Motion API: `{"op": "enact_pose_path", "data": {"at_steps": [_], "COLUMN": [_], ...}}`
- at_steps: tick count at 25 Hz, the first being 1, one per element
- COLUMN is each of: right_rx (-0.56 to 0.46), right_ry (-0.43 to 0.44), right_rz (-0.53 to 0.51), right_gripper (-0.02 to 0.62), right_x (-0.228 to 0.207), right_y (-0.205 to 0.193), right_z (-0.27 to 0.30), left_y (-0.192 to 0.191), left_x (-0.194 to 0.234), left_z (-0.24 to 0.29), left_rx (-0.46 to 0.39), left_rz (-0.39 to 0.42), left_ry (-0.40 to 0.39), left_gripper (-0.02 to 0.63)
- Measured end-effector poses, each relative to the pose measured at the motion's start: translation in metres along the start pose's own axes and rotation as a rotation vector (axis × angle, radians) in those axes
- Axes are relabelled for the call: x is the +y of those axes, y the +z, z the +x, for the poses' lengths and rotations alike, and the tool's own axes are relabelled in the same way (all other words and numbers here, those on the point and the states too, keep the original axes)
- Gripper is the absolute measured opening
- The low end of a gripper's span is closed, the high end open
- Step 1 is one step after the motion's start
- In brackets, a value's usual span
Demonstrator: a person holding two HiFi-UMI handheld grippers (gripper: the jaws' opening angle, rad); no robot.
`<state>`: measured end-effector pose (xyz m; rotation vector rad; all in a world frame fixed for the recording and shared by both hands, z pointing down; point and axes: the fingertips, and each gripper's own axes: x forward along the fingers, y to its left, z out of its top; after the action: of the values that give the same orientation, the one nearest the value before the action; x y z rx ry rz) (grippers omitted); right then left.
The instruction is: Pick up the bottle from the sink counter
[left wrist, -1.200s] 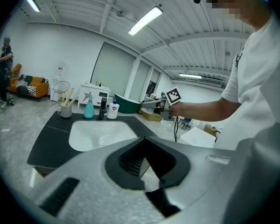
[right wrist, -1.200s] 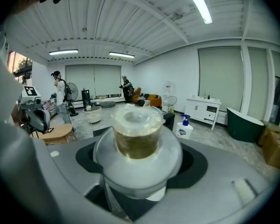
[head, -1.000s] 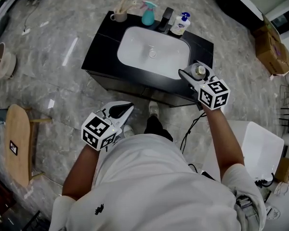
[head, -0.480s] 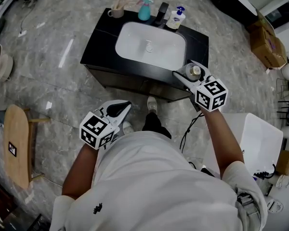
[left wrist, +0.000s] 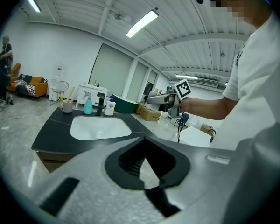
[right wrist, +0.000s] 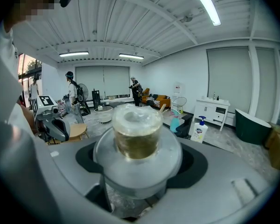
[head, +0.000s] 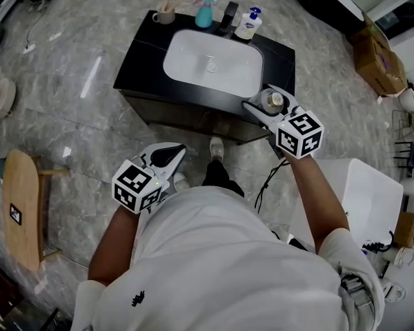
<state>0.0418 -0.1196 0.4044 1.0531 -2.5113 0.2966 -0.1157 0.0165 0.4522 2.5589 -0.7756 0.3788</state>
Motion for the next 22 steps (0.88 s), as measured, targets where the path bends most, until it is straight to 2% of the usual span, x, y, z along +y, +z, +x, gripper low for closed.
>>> {"op": "enact_pose_path", "data": {"at_steps": [22], "right_rx": [0.011], "right_ry": [-0.019], "right_rz": [0.001], "right_gripper": [0.356], "right_x": [-0.014], "right_y": [-0.005], "right_z": [-0.002], "left_y": [0.001], "left_x": [0.006], "left_z": [0.002], "left_rx": [-0.003], "left_rz": [-0.008], "left_ry": [0.008], "left_gripper": [0.006]}}
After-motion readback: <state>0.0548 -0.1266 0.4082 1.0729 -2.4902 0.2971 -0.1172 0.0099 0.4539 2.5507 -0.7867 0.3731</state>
